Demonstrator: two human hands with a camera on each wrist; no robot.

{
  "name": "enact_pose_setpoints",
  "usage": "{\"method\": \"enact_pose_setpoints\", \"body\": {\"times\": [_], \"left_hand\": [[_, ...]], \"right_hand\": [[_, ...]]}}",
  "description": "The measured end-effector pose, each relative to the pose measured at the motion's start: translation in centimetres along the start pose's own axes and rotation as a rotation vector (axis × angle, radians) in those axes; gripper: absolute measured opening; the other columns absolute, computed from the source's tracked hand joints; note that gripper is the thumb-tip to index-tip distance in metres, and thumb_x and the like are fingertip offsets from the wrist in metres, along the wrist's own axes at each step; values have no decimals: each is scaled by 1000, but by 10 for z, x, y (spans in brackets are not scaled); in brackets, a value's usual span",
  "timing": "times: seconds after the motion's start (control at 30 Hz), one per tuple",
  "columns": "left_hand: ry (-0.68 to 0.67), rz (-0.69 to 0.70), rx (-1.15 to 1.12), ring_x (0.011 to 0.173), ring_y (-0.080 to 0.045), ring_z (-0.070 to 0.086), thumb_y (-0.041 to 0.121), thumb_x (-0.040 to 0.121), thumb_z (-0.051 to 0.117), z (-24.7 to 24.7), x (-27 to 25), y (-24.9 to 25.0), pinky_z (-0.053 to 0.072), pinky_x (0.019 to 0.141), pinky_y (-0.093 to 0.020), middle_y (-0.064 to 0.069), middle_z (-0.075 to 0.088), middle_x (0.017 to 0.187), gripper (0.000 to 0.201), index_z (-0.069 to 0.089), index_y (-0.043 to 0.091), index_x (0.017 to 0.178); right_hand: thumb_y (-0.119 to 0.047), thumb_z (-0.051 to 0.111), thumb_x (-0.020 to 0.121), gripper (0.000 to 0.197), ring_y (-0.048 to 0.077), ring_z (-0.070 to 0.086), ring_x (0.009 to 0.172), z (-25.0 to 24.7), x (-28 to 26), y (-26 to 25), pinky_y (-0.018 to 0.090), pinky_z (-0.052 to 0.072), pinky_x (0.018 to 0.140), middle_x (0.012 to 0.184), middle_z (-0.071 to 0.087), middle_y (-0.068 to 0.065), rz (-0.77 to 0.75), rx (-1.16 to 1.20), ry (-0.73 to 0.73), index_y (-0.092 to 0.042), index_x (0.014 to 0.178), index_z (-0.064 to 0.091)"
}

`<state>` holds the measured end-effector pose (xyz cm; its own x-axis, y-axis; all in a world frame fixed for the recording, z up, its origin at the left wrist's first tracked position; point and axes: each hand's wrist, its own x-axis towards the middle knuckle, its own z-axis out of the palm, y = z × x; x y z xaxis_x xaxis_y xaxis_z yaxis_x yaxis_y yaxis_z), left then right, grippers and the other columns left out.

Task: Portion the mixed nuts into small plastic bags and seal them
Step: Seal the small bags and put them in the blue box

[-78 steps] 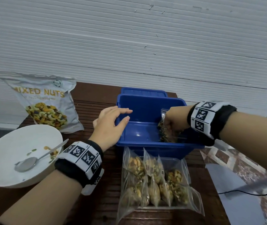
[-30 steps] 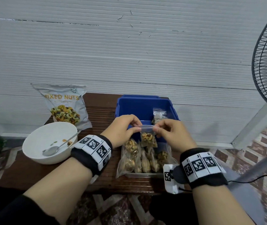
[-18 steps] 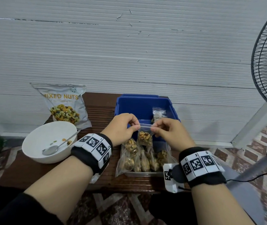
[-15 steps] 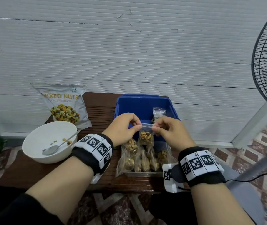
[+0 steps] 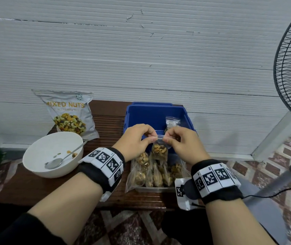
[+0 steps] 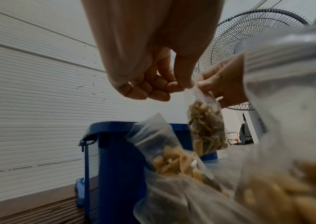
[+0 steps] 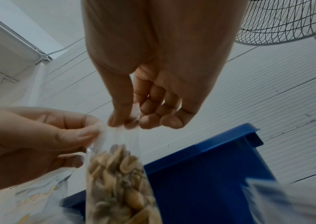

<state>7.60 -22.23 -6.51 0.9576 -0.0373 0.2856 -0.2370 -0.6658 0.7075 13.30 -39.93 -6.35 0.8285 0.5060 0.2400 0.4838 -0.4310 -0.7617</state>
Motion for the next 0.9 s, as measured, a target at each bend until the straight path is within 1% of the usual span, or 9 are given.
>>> {"method": "enact_pose_setpoints", "body": {"times": [0.1,0.17,0.23,0.4,0.5,0.6,0.73,0.83,0.9], "left_hand": [[10,-32,-37,88,-2,57,15,93,61,0,0,1,40,76,-6,11,62,91,8,61,23,91],[19,-50,-70,87,0,58,14,92,62,-1,-1,1,40,75,-5,10,63,91,10,61,24,93],[18,-65,-89,86,1,59,15,92,63,0,-2,2,41,76,-6,10,63,89,16,57,30,94],[27,-85,-106,84,4,59,15,91,64,0,-3,3,42,82,-10,10,64,87,25,51,36,93],[39,-93,-126,84,7,57,14,90,65,-1,-3,5,37,81,-5,8,66,87,23,52,33,95],[59,-101,-155,83,10,57,18,88,68,-3,-2,6,38,82,-7,8,68,86,21,52,30,95],[112,-123,-201,84,9,57,25,88,67,-12,0,2,37,76,-4,12,64,88,14,55,29,94],[215,-165,-212,84,8,56,24,91,64,-21,4,-9,37,72,-2,14,61,89,6,59,26,94],[269,-194,-188,82,14,55,22,93,62,-25,8,-19,37,71,0,16,62,90,4,62,23,96]], "right_hand": [[-16,65,88,15,7,58,71,0,0,-2,19,43,68,75,63,-5,20,15,-27,-23,75,61],[-23,69,85,9,5,58,69,0,-1,-3,17,45,64,76,65,-3,26,48,-25,-19,78,65],[-26,71,84,12,6,58,67,2,-2,-4,16,45,63,74,65,-2,14,21,-17,-20,76,66],[-12,64,89,15,12,61,77,2,0,-7,20,48,71,78,66,-2,27,-34,-50,-20,77,63],[-7,60,89,16,8,61,80,-1,-1,-8,11,46,70,82,65,-8,23,-37,-96,-21,83,65],[-18,65,88,7,6,61,77,-4,-2,-12,17,47,68,80,67,-6,13,-59,-118,-21,82,67],[-14,65,88,21,3,59,71,-21,8,-15,18,42,67,74,64,-10,31,-92,-92,-28,73,63],[-13,65,89,12,12,59,72,-45,19,-23,27,47,68,78,67,1,67,-84,-39,-19,78,66],[-14,64,90,6,14,62,74,-62,30,-27,24,48,68,80,68,2,75,-131,-41,-13,84,67]]}}
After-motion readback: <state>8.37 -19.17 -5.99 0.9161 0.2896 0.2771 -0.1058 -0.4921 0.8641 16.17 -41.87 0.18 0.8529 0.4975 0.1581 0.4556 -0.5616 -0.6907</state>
